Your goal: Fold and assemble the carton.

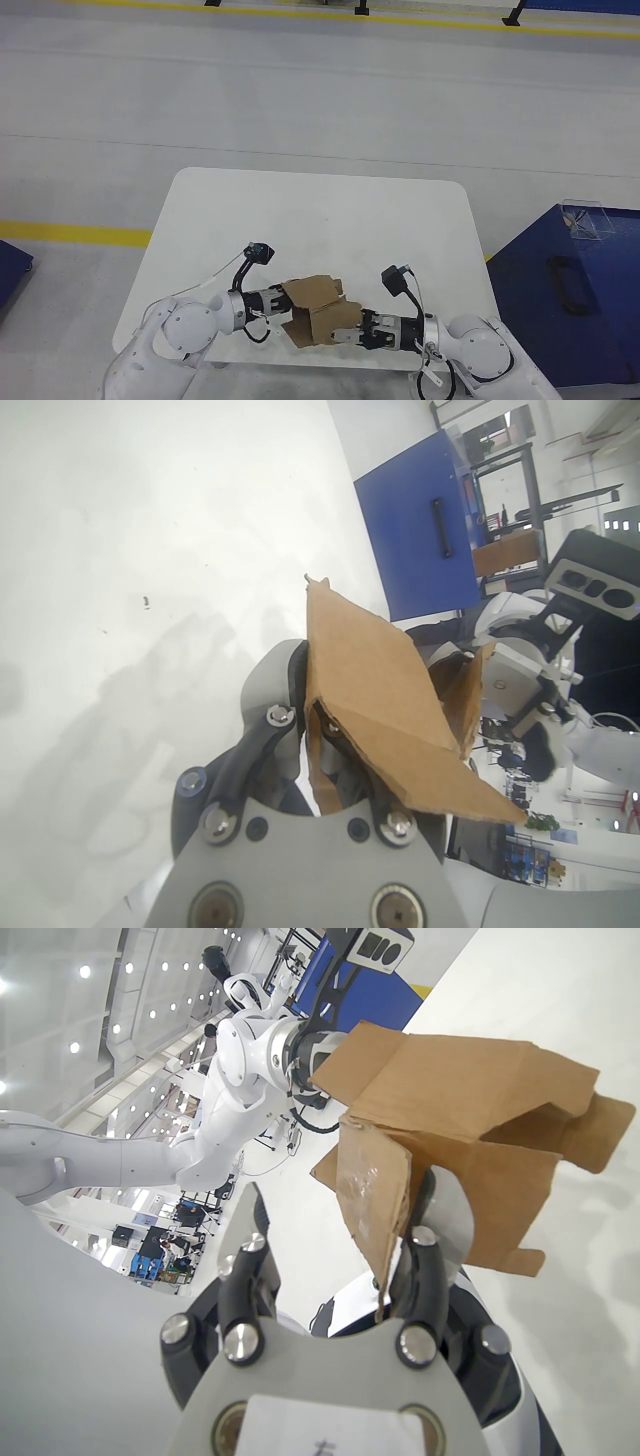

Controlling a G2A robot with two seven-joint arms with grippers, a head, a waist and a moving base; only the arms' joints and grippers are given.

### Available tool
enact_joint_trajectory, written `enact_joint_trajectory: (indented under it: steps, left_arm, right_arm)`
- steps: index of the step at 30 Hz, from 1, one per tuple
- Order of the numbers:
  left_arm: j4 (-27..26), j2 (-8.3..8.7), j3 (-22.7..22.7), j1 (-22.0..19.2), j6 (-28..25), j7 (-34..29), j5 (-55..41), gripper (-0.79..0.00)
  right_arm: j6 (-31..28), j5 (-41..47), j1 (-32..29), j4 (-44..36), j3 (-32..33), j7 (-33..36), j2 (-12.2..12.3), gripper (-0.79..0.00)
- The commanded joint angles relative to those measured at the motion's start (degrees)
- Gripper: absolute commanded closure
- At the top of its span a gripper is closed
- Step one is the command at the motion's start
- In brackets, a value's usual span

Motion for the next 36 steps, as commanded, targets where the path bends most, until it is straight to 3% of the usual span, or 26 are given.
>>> enact_joint_trajectory:
  steps: [1,4,5,8,10,14,16,23,28,31,36]
  left_arm:
    - [0.0,0.00,0.0,0.0,0.0,0.0,0.0,0.000]
    - [0.3,0.01,0.0,0.1,0.5,-0.1,0.3,0.000]
    - [0.8,-0.06,0.1,-0.1,3.9,-0.6,-0.3,0.000]
    - [2.5,-0.77,-0.3,-2.6,11.4,-10.2,-17.9,0.000]
    - [7.0,-1.19,-0.2,-5.4,15.0,-19.5,-30.5,0.000]
    - [16.7,-2.70,3.3,-10.5,22.5,-21.7,-40.9,0.000]
    - [23.7,-4.18,6.6,-14.0,30.6,-26.8,-50.6,0.000]
    - [23.7,-4.18,6.6,-14.0,30.6,-26.8,-50.6,0.000]
    - [23.1,-4.71,5.5,-12.6,31.1,-24.8,-59.3,0.000]
    - [22.7,-5.07,5.6,-12.5,28.6,-22.6,-61.5,0.000]
    - [22.7,-5.19,6.2,-12.9,26.0,-19.9,-60.3,0.000]
  right_arm:
    - [0.0,0.0,0.0,0.0,0.0,0.0,0.0,-0.785]
    - [-1.4,-2.3,-1.0,-1.6,0.9,-1.9,0.1,-0.785]
    - [-2.4,-2.4,-1.9,-2.3,2.2,-3.7,0.3,-0.785]
    - [-4.0,1.8,-5.2,-2.8,6.9,-8.6,0.6,-0.785]
    - [-2.5,8.5,-6.2,-1.8,9.2,-9.4,0.8,-0.785]
    - [-2.5,17.1,-6.0,-0.1,10.0,-6.4,1.0,-0.785]
    - [-2.5,17.1,-6.0,-0.1,10.0,-6.4,1.0,-0.785]
    - [-2.5,17.1,-6.0,-0.1,10.0,-6.4,1.0,-0.785]
    - [-2.6,18.2,-6.1,0.0,12.1,-10.0,0.9,-0.785]
    - [-1.1,14.1,-6.3,0.7,14.4,-14.8,0.9,-0.785]
    - [1.7,8.1,-5.3,2.3,13.7,-16.2,0.8,-0.785]
